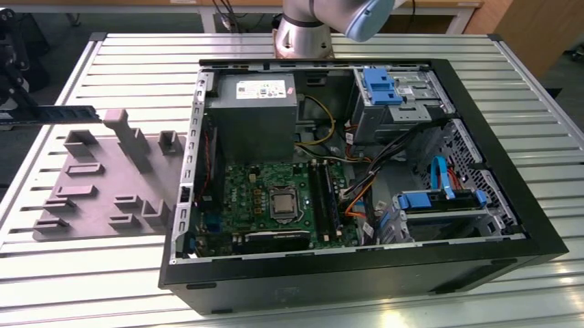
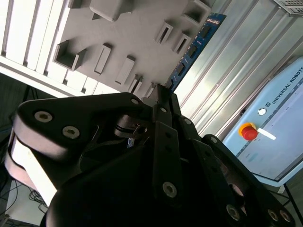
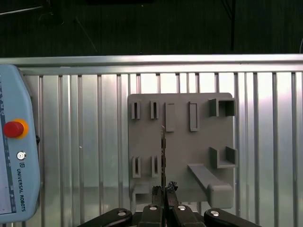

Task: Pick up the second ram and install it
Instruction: 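Pick up the second ram and move it above second insertion slot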

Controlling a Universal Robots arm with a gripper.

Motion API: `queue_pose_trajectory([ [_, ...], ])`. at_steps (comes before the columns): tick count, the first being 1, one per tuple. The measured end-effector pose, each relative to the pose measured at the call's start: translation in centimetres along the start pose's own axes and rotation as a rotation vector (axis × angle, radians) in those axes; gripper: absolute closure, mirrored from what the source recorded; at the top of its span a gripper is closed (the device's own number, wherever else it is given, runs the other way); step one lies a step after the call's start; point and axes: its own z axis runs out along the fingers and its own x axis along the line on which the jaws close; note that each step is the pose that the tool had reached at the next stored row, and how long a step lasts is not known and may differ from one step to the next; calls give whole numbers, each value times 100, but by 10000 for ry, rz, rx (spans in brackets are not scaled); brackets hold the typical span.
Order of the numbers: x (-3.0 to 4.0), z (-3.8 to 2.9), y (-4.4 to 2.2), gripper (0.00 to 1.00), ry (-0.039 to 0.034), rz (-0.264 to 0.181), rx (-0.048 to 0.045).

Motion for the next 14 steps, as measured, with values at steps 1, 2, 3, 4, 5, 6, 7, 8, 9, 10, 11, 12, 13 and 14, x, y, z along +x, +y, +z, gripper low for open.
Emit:
queue_pose_trajectory([
  [1, 0, 0, -8, 86, 0, -1, 0],
  [2, -1, -1, -17, 86, 1, 0, -1],
  [3, -1, 0, -24, 86, 1, 0, -1],
  [4, -1, 0, -32, 86, 0, 0, 0],
  [5, -1, 0, -42, 86, 0, 0, 0],
  [6, -2, 0, -50, 86, 0, 0, -1],
  [7, -2, 0, -59, 86, 0, 0, -1],
  [8, -2, 0, -68, 86, 0, 0, 0],
  [9, -2, 0, -77, 86, 0, 0, -1],
  [10, -3, 0, -97, 86, 0, 0, -1],
  [11, -3, 0, -107, 86, 1, 0, -2],
  [12, -4, 1, -119, 86, 0, 0, -1],
  [13, -4, 1, -130, 86, 0, 0, -1],
  [14, -4, 1, -140, 86, 0, 0, -1],
])
